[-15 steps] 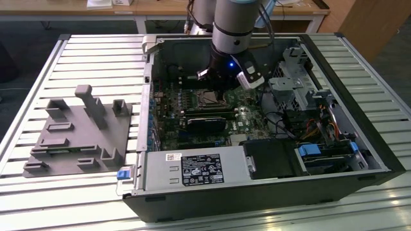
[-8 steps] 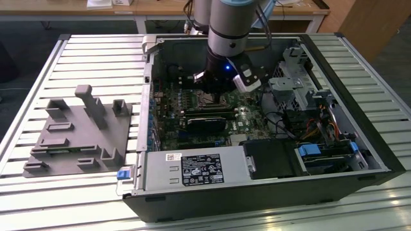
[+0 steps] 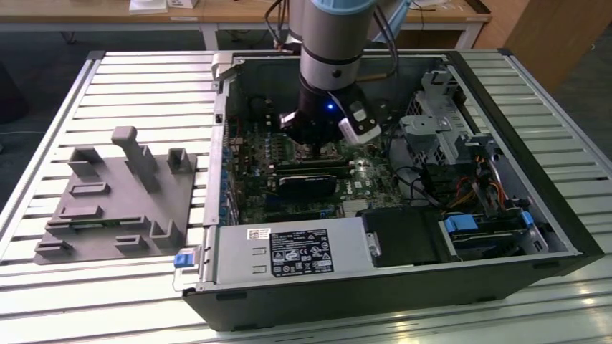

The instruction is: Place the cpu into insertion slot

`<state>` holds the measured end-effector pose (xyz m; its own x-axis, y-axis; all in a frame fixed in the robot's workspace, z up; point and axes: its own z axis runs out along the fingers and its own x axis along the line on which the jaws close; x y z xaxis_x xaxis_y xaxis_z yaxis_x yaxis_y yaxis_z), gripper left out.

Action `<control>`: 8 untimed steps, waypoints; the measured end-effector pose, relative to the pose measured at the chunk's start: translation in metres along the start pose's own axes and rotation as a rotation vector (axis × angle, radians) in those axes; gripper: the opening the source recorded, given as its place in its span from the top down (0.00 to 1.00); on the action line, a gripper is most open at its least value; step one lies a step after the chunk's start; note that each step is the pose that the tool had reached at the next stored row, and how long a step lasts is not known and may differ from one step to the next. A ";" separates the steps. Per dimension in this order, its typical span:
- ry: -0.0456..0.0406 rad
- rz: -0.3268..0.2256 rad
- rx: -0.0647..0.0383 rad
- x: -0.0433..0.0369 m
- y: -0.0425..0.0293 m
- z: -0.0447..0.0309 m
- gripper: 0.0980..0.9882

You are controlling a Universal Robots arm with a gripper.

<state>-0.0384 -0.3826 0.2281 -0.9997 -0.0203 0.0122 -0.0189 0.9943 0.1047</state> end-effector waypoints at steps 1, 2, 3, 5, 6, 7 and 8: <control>0.0000 0.000 -0.006 0.0011 -0.0009 -0.0001 0.99; -0.0003 -0.001 -0.015 0.0018 -0.0023 -0.0002 0.99; -0.0004 0.000 -0.023 0.0034 -0.0031 -0.0003 0.99; -0.0005 -0.001 -0.030 0.0071 -0.0039 -0.0003 0.99; -0.0006 -0.001 -0.032 0.0090 -0.0043 -0.0003 0.99; -0.0006 -0.001 -0.033 0.0102 -0.0046 -0.0001 0.99; -0.0008 -0.001 -0.033 0.0108 -0.0048 0.0004 0.99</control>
<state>-0.0491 -0.3875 0.2273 -0.9997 -0.0208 0.0114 -0.0191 0.9903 0.1377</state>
